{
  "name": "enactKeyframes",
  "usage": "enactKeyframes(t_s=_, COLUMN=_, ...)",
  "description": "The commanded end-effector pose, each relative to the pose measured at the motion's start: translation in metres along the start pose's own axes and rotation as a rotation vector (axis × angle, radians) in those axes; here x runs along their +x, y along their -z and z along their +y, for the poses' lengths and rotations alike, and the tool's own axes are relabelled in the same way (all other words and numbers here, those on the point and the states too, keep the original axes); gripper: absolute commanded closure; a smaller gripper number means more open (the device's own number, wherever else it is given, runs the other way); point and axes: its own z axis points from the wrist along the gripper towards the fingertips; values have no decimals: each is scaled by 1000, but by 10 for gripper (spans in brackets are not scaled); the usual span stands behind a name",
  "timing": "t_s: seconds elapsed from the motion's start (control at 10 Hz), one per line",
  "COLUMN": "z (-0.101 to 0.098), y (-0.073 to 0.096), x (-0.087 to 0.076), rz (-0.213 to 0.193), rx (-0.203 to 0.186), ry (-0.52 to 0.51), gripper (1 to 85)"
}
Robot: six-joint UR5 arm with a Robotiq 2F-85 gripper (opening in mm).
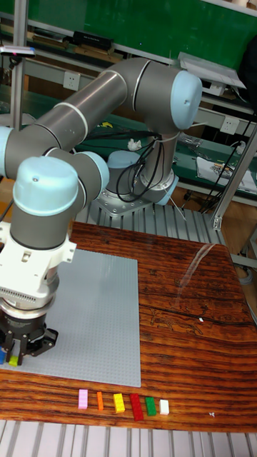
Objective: Build with small Lego blocks
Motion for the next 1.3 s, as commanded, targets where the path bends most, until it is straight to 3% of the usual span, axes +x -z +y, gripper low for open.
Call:
enactKeyframes(t_s=0.0, z=3, y=-4, x=11, rz=-11, rx=-56, ry=10, gripper=847)
enactKeyframes(t_s=0.7, z=1, y=-20, x=15, rz=-48, rx=-96, ry=13, gripper=847)
enactKeyframes(t_s=1.2, z=3, y=-25, x=16, rz=-57, rx=-103, ry=23, gripper=847)
